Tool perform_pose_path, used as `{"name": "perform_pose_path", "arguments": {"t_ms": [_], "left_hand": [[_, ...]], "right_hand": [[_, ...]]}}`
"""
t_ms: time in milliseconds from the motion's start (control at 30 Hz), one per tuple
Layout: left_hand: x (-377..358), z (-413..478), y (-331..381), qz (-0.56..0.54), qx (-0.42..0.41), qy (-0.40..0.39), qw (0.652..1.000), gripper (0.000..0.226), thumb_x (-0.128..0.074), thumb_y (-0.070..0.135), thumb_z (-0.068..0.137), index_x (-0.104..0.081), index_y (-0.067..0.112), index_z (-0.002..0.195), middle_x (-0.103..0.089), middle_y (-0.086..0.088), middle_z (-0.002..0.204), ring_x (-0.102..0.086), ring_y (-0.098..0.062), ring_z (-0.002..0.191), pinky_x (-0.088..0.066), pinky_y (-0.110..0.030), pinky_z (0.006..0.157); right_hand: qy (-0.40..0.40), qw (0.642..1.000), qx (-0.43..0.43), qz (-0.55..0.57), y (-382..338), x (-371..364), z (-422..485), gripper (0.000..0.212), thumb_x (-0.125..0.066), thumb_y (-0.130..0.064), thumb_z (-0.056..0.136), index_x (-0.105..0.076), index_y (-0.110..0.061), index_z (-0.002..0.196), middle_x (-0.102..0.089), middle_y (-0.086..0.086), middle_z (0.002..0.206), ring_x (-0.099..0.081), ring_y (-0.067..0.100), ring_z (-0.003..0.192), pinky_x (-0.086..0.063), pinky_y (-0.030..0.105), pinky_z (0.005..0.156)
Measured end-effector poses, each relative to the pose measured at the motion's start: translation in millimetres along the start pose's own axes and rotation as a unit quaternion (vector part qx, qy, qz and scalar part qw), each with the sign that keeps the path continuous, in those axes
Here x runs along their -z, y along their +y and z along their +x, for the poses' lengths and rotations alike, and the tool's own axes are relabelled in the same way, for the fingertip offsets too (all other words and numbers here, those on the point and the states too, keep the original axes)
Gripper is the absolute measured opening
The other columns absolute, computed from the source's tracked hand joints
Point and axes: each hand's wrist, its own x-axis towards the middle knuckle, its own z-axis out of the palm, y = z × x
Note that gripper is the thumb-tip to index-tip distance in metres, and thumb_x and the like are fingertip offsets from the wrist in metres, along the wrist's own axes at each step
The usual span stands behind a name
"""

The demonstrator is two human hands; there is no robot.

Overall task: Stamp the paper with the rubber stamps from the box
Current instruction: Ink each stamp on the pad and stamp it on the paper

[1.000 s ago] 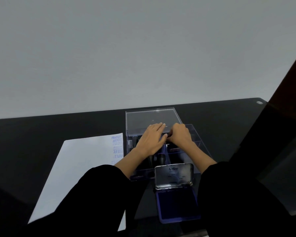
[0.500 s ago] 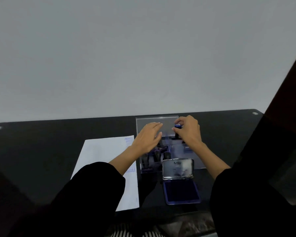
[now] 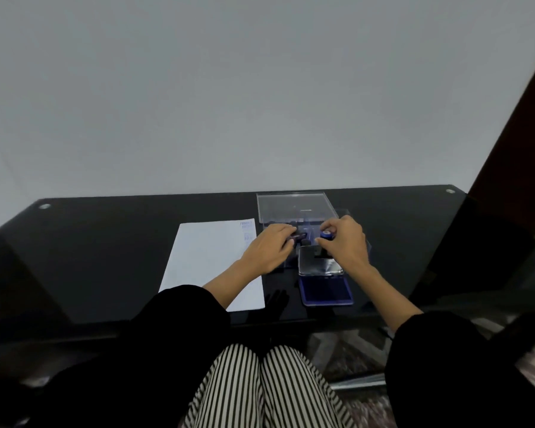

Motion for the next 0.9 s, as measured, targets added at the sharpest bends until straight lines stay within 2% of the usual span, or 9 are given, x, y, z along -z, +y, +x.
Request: {"name": "perform_pose_path", "arguments": {"t_ms": [167, 267, 400, 567, 733, 900], "left_hand": [[-22.5, -29.2, -0.7, -0.022, 0.001, 0.004, 1.0, 0.034, -0.04, 0.013, 0.097, -0.051, 0.006, 0.129, -0.054, -0.009, 0.133, -0.044, -0.022, 0.126, -0.03, -0.023, 0.103], [-38.2, -44.2, -3.2, -0.035, 0.005, 0.001, 0.999, 0.033, -0.04, 0.012, 0.096, -0.053, 0.007, 0.127, -0.055, -0.009, 0.131, -0.047, -0.021, 0.123, -0.032, -0.023, 0.103], [-55.7, -55.8, -7.6, -0.029, 0.029, -0.027, 0.999, 0.037, -0.04, 0.014, 0.097, -0.047, 0.006, 0.133, -0.049, -0.009, 0.138, -0.041, -0.02, 0.13, -0.028, -0.025, 0.108], [-71.2, -58.2, -14.4, -0.015, 0.054, -0.041, 0.998, 0.045, -0.038, 0.018, 0.099, -0.035, 0.006, 0.142, -0.035, -0.009, 0.149, -0.029, -0.019, 0.139, -0.019, -0.025, 0.114], [-85.7, -56.0, -19.4, -0.005, 0.044, -0.037, 0.998, 0.047, -0.037, 0.02, 0.099, -0.031, 0.007, 0.144, -0.03, -0.008, 0.152, -0.021, -0.02, 0.144, -0.014, -0.027, 0.117], [-94.2, -54.7, -22.5, -0.003, 0.039, -0.019, 0.999, 0.045, -0.036, 0.022, 0.1, -0.034, 0.007, 0.143, -0.031, -0.007, 0.152, -0.022, -0.02, 0.144, -0.015, -0.029, 0.118]], "right_hand": [[-0.024, 0.999, -0.008, -0.023, 11.4, -12.5, -32.4, 0.023, -0.073, -0.022, 0.079, -0.068, -0.013, 0.1, -0.057, 0.01, 0.109, -0.062, 0.024, 0.097, -0.045, 0.027, 0.078], [-0.035, 0.999, -0.014, -0.019, 18.6, -21.7, -45.8, 0.023, -0.072, -0.019, 0.08, -0.067, -0.013, 0.101, -0.053, 0.01, 0.112, -0.06, 0.025, 0.098, -0.047, 0.03, 0.081], [-0.047, 0.999, -0.01, -0.007, 26.5, -33.8, -56.2, 0.016, -0.068, -0.016, 0.083, -0.064, -0.011, 0.098, -0.048, 0.01, 0.111, -0.058, 0.026, 0.096, -0.051, 0.036, 0.085], [-0.043, 0.997, 0.037, -0.049, 31.2, -47.1, -54.8, 0.009, -0.052, -0.013, 0.092, -0.054, -0.006, 0.097, -0.046, 0.012, 0.109, -0.055, 0.028, 0.091, -0.048, 0.034, 0.076], [-0.004, 0.994, 0.067, -0.086, 35.1, -60.1, -58.0, 0.017, -0.041, -0.019, 0.098, -0.049, -0.004, 0.099, -0.052, 0.013, 0.106, -0.051, 0.027, 0.095, -0.038, 0.029, 0.067], [0.043, 0.987, 0.102, -0.12, 41.4, -66.7, -56.2, 0.018, -0.041, -0.019, 0.098, -0.053, -0.004, 0.096, -0.059, 0.012, 0.096, -0.055, 0.027, 0.088, -0.044, 0.034, 0.063]]}}
